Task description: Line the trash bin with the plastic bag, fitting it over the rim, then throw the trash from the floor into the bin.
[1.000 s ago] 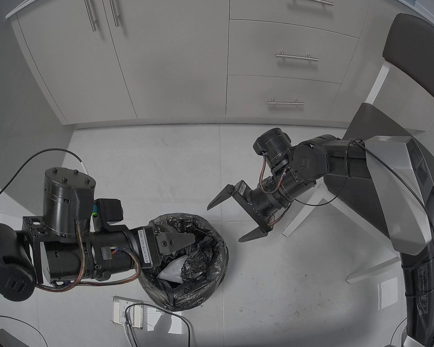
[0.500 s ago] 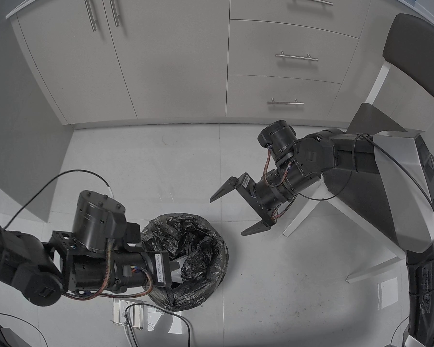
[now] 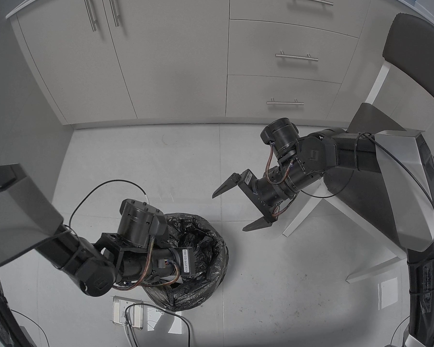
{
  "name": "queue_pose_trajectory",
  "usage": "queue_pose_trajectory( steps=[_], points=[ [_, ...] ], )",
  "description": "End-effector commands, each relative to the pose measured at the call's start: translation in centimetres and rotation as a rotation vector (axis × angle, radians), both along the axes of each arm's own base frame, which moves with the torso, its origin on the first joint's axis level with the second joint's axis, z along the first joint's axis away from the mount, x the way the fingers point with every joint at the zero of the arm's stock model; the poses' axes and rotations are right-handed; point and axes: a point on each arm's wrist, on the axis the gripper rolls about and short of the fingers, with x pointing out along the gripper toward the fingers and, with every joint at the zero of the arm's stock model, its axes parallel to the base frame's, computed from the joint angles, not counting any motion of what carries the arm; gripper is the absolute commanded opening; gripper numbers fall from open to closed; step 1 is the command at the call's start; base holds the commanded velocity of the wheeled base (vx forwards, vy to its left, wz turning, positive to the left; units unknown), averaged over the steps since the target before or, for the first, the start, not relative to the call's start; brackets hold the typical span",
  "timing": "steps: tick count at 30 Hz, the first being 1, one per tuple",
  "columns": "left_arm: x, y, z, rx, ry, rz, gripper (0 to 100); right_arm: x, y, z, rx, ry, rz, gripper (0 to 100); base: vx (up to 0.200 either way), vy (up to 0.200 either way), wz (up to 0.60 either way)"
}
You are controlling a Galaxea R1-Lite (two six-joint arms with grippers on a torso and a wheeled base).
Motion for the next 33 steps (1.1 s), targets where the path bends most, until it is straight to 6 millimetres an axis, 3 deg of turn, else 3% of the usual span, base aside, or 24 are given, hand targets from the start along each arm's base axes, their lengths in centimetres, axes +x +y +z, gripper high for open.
queue_pose_trajectory(
  steps=[1, 10, 15, 33],
  points=[
    [2.9, -0.3, -2.9, 0.031, 0.041, 0.038, 0, 0.3, -0.2, -0.5, -0.004, 0.008, -0.008, 100, 0.000, 0.000, 0.00],
    [8.2, 0.5, -3.1, 0.023, 0.027, 0.123, 0, 0.9, -0.3, -1.5, -0.008, 0.010, -0.017, 100, 0.000, 0.000, 0.00],
    [10.0, 0.1, -3.2, 0.024, 0.034, 0.133, 0, 1.0, -0.2, -1.8, -0.009, 0.013, -0.017, 100, 0.000, 0.000, 0.00],
    [9.6, -1.3, -4.4, 0.068, 0.120, 0.091, 0, 1.5, -0.6, -2.4, -0.009, 0.015, -0.033, 100, 0.000, 0.000, 0.00]
  ],
)
